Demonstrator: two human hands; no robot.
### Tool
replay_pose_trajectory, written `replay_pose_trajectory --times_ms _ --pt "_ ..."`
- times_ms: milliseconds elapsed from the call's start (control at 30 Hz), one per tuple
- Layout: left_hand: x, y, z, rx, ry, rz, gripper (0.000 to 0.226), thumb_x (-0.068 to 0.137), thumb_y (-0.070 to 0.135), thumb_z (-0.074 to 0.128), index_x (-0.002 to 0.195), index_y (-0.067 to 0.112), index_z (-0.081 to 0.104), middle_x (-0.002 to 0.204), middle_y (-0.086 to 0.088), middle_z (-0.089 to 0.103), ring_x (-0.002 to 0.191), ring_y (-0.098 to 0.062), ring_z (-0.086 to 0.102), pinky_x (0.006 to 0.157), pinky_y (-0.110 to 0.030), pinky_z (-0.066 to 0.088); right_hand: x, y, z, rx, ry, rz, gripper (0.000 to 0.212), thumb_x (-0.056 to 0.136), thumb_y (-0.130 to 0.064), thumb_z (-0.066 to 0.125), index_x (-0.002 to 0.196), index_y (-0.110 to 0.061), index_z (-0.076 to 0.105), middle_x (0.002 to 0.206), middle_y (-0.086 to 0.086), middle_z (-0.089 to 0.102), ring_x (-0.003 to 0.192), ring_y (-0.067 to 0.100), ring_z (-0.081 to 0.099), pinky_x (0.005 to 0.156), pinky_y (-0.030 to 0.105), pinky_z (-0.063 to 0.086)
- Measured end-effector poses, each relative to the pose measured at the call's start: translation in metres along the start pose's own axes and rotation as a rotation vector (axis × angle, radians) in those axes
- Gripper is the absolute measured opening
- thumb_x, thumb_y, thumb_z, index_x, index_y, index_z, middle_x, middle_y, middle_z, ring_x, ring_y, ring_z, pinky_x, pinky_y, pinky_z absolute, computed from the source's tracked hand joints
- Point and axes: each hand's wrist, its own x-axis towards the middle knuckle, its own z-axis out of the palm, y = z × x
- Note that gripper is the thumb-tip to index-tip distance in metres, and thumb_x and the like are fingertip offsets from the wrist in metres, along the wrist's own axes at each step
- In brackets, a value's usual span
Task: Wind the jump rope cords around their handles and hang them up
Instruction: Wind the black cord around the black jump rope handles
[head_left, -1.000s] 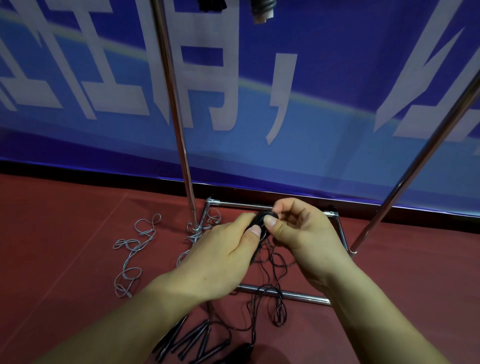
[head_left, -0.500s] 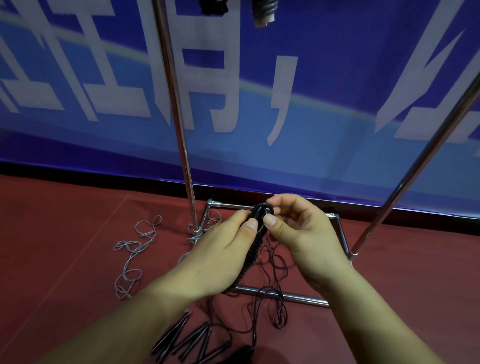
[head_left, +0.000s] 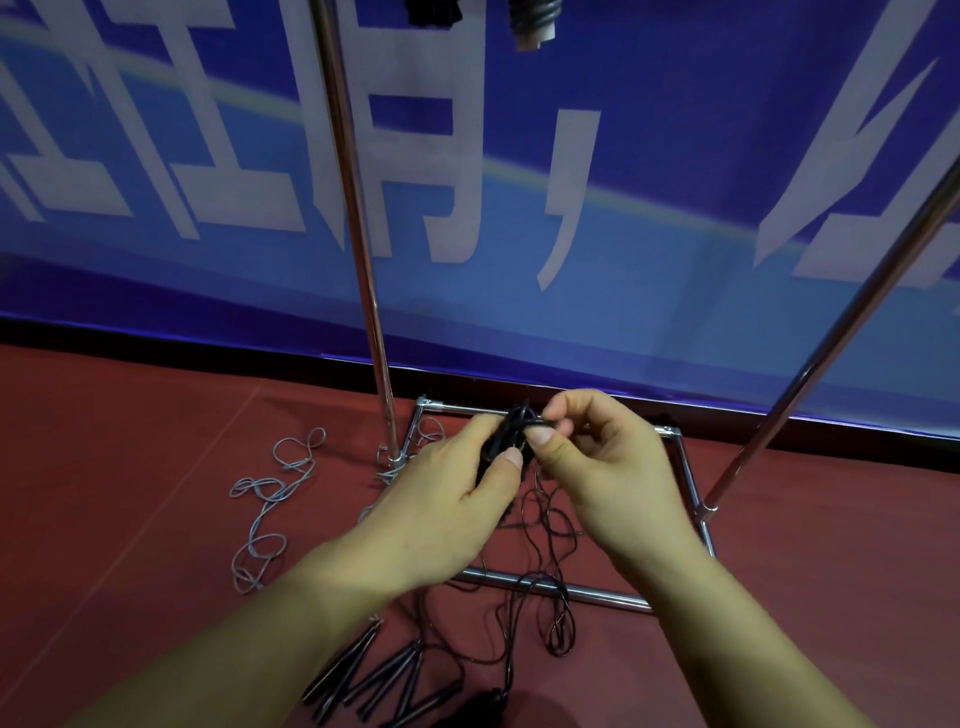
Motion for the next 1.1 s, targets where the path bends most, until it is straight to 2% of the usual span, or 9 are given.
replay_pose_trajectory --times_ms 67,133,267,467,667,833,933,1000,1100 --pt "0.003 -0.005 0.001 0.044 0.012 0.005 0.022 0.102 0.042 0.043 0.119 0.033 0.055 0.076 -0.004 0.064 0.068 -0.017 0.059 0.066 -0.043 0.048 0.003 -0.005 -0.007 0.058 -0.042 0.06 0.015 0.09 0.0 0.067 0.09 -0.014 0.07 0.077 0.003 0.061 0.069 0.013 0.054 0.065 0.024 0.048" --pt "0.004 -0.007 0.001 0.06 0.017 0.005 0.022 0.102 0.042 0.044 0.117 0.032 0.056 0.074 -0.005 0.063 0.065 -0.018 0.058 0.065 -0.044 0.046 0.005 -0.007 -0.011 0.082 -0.052 0.092 0.016 0.092 -0.001 0.064 0.093 -0.015 0.073 0.084 0.004 0.07 0.072 0.013 0.06 0.07 0.027 0.051" --pt "0.005 -0.006 0.001 0.098 0.04 0.039 0.02 0.1 0.045 0.044 0.107 0.032 0.056 0.066 0.002 0.058 0.061 -0.015 0.056 0.061 -0.044 0.046 0.006 -0.008 -0.011 0.116 -0.045 0.118 0.015 0.093 -0.002 0.063 0.093 -0.012 0.074 0.08 0.002 0.07 0.064 0.009 0.058 0.067 0.029 0.05" --pt "0.004 -0.004 0.001 0.05 0.042 0.056 0.018 0.101 0.042 0.045 0.107 0.03 0.058 0.069 -0.003 0.061 0.06 -0.016 0.056 0.061 -0.045 0.047 0.005 -0.008 -0.014 0.066 -0.1 0.049 0.006 0.091 -0.004 0.066 0.093 -0.01 0.068 0.078 -0.002 0.067 0.062 0.008 0.055 0.061 0.02 0.048" --pt "0.001 -0.004 0.002 0.022 0.028 0.085 0.029 0.092 0.05 0.039 0.109 0.034 0.056 0.064 0.008 0.056 0.057 -0.01 0.053 0.058 -0.037 0.045 0.001 0.004 -0.009 -0.066 -0.079 -0.067 0.006 0.087 -0.025 0.064 0.091 -0.022 0.061 0.081 -0.003 0.057 0.068 0.009 0.051 0.065 0.025 0.045" --pt "-0.001 0.0 0.006 -0.012 0.013 0.127 0.019 0.093 0.043 0.04 0.091 0.028 0.052 0.065 0.007 0.055 0.058 -0.012 0.051 0.059 -0.042 0.045 -0.003 0.013 -0.003 -0.309 0.053 -0.253 0.014 0.083 -0.02 0.062 0.083 -0.03 0.052 0.078 -0.004 0.055 0.069 0.016 0.051 0.064 0.034 0.044" --pt "0.0 0.0 0.006 -0.091 0.025 0.095 0.025 0.094 0.041 0.039 0.099 0.025 0.058 0.069 -0.001 0.061 0.062 -0.018 0.054 0.061 -0.043 0.045 -0.001 0.007 -0.001 -0.1 -0.004 -0.127 0.019 0.084 -0.015 0.067 0.08 -0.029 0.056 0.075 -0.005 0.055 0.067 0.015 0.051 0.062 0.03 0.045" --pt "0.001 -0.001 0.004 -0.13 0.031 0.074 0.032 0.095 0.043 0.035 0.111 0.031 0.06 0.078 -0.006 0.067 0.071 -0.024 0.06 0.069 -0.048 0.048 0.002 0.002 -0.003 0.034 -0.044 -0.047 0.02 0.089 -0.003 0.068 0.083 -0.019 0.059 0.073 -0.002 0.053 0.065 0.016 0.05 0.059 0.026 0.045" --pt "0.003 -0.005 0.003 -0.143 0.064 0.051 0.028 0.097 0.043 0.034 0.119 0.039 0.052 0.072 0.003 0.064 0.068 -0.015 0.059 0.068 -0.045 0.046 0.003 0.001 -0.003 0.095 -0.052 -0.024 0.013 0.09 0.003 0.066 0.087 -0.009 0.061 0.074 0.004 0.051 0.064 0.019 0.051 0.059 0.023 0.048"
